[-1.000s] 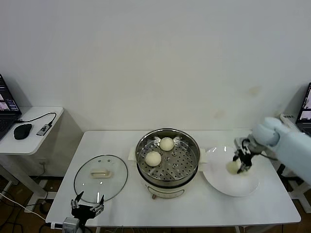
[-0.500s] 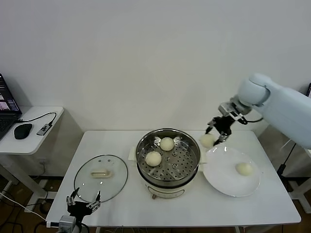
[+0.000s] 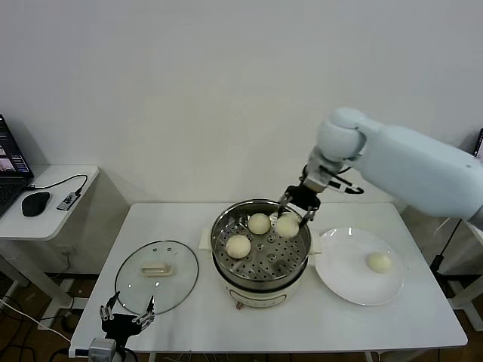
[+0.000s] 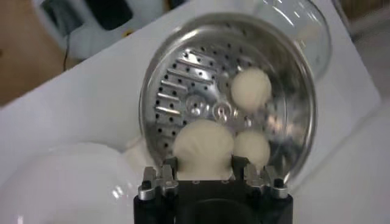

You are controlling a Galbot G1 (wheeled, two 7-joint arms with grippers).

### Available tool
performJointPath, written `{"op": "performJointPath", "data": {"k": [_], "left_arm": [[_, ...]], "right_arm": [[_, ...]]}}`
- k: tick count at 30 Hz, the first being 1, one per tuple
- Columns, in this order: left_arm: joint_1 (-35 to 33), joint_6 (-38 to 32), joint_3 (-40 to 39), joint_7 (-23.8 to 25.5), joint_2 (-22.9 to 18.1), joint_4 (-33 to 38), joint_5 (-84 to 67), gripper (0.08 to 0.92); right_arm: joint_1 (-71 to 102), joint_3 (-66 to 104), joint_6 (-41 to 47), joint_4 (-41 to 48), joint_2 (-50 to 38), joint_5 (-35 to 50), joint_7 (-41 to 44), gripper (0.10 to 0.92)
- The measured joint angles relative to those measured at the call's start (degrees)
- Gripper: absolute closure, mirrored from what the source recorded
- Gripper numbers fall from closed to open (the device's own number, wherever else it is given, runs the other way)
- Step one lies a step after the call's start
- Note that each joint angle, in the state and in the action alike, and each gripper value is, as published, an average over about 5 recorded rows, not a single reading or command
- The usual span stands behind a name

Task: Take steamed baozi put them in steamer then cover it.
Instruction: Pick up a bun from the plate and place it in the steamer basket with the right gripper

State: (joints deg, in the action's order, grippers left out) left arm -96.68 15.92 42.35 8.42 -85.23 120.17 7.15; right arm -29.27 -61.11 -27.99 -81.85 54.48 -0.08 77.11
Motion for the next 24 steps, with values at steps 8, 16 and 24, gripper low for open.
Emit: {"op": "performJointPath", "data": {"k": [8,16,24], "left_arm": [[-0.02,0.0,-0.03,0.05,-0.28,0.32,0.0,0.177],[0.12,0.01,0.01,0.08,-0.19,0.13,-0.04,0.177],[0.14,0.0,-0.3,0.07,-0.31,-0.1,0.02,0.177]], "right_arm": [[0.85,-2.11,-4.82,-2.92,3.52,-5.13,-1.37,0.465],[1.47,-4.14,-7.47,-5.14,4.86,-8.36,-2.64,0.465],[2.69,-5.62,-8.56,-6.03,5.29,-10.34,-3.68,0.467]]}}
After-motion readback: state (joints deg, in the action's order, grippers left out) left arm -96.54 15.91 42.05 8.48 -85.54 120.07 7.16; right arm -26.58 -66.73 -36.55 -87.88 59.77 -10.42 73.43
